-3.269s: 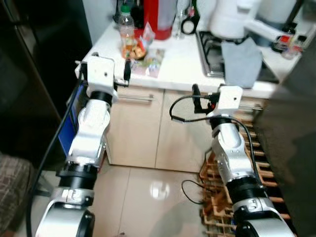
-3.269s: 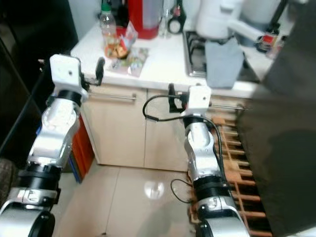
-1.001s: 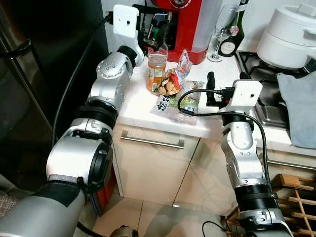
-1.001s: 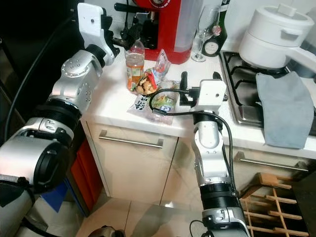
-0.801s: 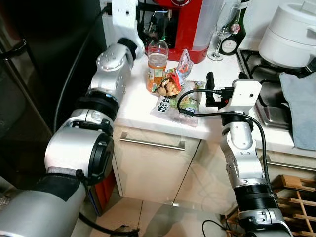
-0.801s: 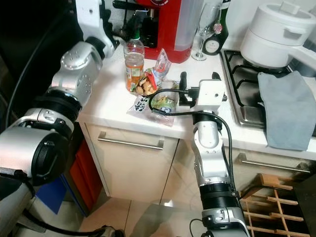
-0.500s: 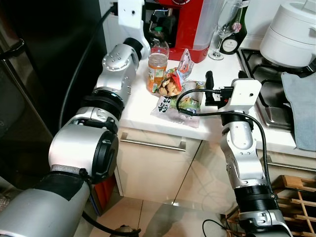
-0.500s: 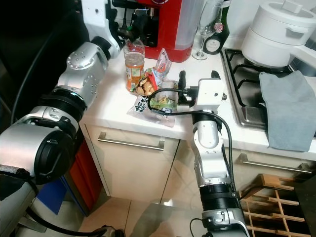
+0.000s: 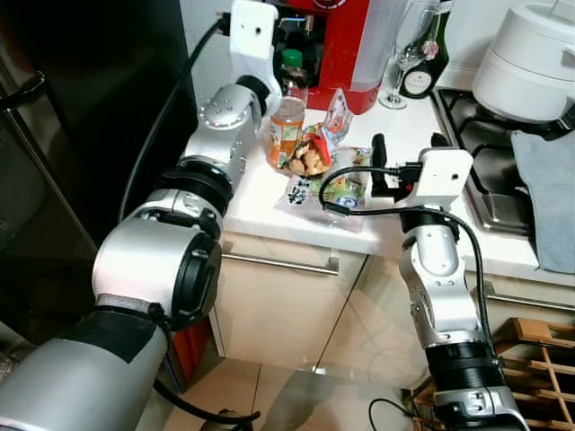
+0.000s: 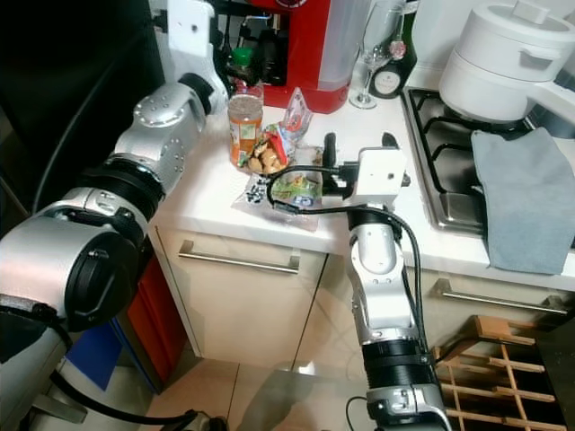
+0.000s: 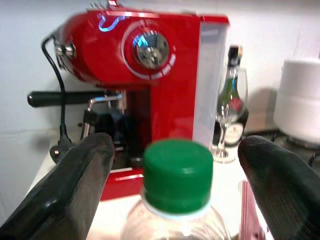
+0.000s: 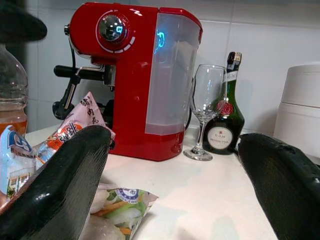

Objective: Restocking fridge

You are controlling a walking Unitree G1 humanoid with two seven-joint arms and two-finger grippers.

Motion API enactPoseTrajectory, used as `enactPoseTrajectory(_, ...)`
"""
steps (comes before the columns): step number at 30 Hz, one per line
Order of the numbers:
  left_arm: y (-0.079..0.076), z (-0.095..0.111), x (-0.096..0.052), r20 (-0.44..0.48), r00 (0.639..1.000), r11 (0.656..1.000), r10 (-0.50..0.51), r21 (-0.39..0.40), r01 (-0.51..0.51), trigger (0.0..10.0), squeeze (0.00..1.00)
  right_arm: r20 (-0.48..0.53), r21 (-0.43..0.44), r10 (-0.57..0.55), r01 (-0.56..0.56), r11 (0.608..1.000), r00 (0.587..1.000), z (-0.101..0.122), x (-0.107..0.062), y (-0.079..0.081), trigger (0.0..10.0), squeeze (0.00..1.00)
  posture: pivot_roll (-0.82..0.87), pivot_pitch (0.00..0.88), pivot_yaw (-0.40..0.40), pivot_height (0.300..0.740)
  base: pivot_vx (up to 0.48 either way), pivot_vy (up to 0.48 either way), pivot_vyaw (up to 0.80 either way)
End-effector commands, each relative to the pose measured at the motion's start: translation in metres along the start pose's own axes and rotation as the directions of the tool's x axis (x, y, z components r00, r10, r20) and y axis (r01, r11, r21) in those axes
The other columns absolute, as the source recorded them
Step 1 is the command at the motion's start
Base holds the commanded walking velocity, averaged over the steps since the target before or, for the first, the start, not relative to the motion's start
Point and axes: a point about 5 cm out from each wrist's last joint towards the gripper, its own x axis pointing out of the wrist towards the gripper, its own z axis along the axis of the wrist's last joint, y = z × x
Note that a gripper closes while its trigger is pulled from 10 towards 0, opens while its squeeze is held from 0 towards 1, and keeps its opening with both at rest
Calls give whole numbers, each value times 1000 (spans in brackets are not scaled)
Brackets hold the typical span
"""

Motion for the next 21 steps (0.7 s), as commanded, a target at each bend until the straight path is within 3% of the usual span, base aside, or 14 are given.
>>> enactPoseTrajectory(1, -4, 1, 2, -24, 1000, 1000, -6, 18, 7, 10000, 0, 2, -5, 0, 0, 1000, 1000, 3, 3, -1, 10000, 0, -55, 0, -6, 740, 0, 0, 0)
enactPoseTrajectory(4, -4, -2, 2, -48, 999, 1000, -13, 18, 13, 10000, 0, 1, -4, 1, -1, 1000, 1000, 3, 3, 0, 10000, 0, -55, 0, -5, 740, 0, 0, 0)
enactPoseTrajectory(5, -4, -4, 2, -58, 998, 1000, -13, 19, 14, 8980, 0, 1, -3, 2, -2, 1000, 1000, 3, 3, 0, 10000, 0, -55, 0, -6, 740, 0, 0, 0)
enactPoseTrajectory(7, -4, -4, 2, -65, 998, 1000, -13, 20, 14, 8980, 0, 1, -3, 3, -3, 1000, 1000, 3, 3, 0, 10000, 0, -55, 0, -6, 740, 0, 0, 0)
enactPoseTrajectory(8, -3, -6, 1, -75, 997, 1000, -17, 8, 17, 0, 0, 0, -2, 5, -5, 1000, 1000, 2, 3, 0, 10000, 0, -52, 0, -7, 740, 0, 0, 0)
enactPoseTrajectory(21, -2, -14, -1, -114, 993, 1000, -25, 3, 26, 0, 0, -6, 5, 9, -9, 1000, 1000, 1, 8, 2, 10000, 0, -45, 0, -10, 740, 0, 0, 0)
